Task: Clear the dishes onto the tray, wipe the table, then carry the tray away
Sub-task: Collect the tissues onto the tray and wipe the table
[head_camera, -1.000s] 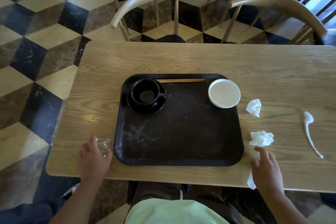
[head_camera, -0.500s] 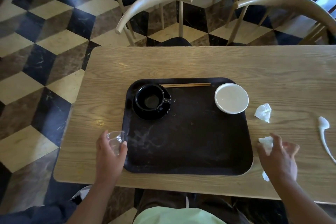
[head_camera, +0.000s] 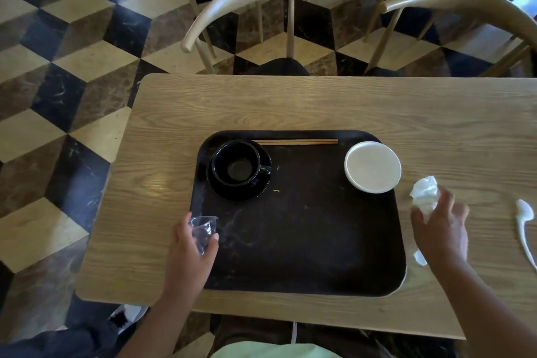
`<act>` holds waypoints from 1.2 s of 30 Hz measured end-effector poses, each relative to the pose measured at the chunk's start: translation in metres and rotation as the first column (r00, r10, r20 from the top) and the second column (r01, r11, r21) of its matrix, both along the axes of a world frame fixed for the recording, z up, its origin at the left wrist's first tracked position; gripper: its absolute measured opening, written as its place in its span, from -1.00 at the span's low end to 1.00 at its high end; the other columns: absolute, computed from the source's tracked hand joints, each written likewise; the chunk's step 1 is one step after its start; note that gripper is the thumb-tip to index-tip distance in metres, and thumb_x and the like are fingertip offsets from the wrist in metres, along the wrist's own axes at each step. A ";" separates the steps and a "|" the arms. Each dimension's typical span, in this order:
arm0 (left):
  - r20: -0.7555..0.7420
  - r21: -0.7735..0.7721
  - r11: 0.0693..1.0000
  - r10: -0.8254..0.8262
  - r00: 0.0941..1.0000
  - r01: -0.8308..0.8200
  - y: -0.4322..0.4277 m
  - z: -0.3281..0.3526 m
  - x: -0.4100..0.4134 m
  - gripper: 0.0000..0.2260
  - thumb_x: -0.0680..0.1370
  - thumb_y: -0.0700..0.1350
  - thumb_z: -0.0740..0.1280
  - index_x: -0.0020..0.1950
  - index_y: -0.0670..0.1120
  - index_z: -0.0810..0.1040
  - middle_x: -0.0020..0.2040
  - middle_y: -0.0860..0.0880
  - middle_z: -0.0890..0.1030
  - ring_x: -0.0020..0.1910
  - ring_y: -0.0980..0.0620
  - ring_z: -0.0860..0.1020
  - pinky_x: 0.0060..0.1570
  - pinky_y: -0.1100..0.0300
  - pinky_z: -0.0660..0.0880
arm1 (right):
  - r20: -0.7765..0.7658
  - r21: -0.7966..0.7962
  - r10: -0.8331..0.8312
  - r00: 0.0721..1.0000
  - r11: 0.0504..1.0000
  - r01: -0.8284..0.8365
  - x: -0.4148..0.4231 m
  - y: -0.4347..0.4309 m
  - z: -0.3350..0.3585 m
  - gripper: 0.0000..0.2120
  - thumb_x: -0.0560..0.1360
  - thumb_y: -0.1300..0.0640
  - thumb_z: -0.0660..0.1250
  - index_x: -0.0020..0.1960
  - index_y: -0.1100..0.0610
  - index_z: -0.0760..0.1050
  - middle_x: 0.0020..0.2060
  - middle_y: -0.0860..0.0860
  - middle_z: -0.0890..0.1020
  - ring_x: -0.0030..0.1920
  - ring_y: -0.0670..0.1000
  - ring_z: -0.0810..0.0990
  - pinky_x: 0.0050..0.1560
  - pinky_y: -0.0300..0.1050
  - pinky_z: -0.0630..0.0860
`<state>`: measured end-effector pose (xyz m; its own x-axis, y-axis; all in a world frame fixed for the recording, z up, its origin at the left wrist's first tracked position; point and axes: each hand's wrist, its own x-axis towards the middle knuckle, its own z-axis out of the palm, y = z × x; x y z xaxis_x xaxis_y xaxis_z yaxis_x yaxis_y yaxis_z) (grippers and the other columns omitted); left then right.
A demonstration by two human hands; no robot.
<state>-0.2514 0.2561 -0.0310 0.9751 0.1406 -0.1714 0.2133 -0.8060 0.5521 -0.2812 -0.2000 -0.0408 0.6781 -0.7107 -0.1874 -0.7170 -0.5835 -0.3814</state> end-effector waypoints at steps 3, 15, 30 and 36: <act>-0.023 0.024 1.000 0.015 1.000 -0.015 -0.003 0.000 0.005 -0.34 0.49 0.07 0.41 0.48 -0.05 0.19 0.29 -0.13 0.47 0.05 -0.06 0.60 -0.10 0.04 0.63 | -0.039 0.038 0.005 0.999 0.999 -0.004 0.014 -0.003 -0.002 -0.30 0.47 0.06 0.35 0.48 -0.24 0.06 0.12 0.25 0.34 -0.25 0.26 0.50 -0.17 0.04 0.44; -0.067 0.158 0.981 -0.101 0.993 0.110 -0.017 0.001 0.009 -0.37 0.52 0.02 0.40 0.48 -0.18 0.23 0.27 -0.17 0.48 0.08 -0.08 0.58 -0.08 0.07 0.63 | -0.073 0.015 0.018 0.997 1.000 -0.017 0.027 -0.014 -0.010 -0.62 0.51 0.06 0.30 0.30 -0.01 0.31 0.05 0.31 0.46 -0.23 0.22 0.42 -0.16 0.06 0.40; -0.106 0.256 0.956 -0.121 0.987 0.145 -0.023 0.003 0.004 -0.34 0.49 0.02 0.42 0.48 -0.18 0.22 0.21 -0.18 0.48 0.12 -0.10 0.53 -0.09 0.09 0.60 | 0.132 0.000 0.146 0.980 0.989 -0.148 -0.008 0.030 0.002 -0.72 0.44 0.20 0.34 0.14 0.08 0.42 -0.07 0.14 0.44 -0.23 0.18 0.43 -0.19 0.01 0.39; -0.129 0.370 0.912 -0.136 0.982 0.175 -0.031 0.005 0.003 -0.30 0.45 0.06 0.43 0.47 -0.19 0.24 0.16 -0.17 0.52 0.09 -0.14 0.53 -0.09 -0.04 0.58 | 0.065 0.031 0.272 0.960 0.961 -0.275 -0.012 0.066 0.001 -0.70 0.48 0.15 0.35 0.20 0.09 0.43 0.02 0.14 0.45 -0.22 0.27 0.52 -0.29 0.06 0.51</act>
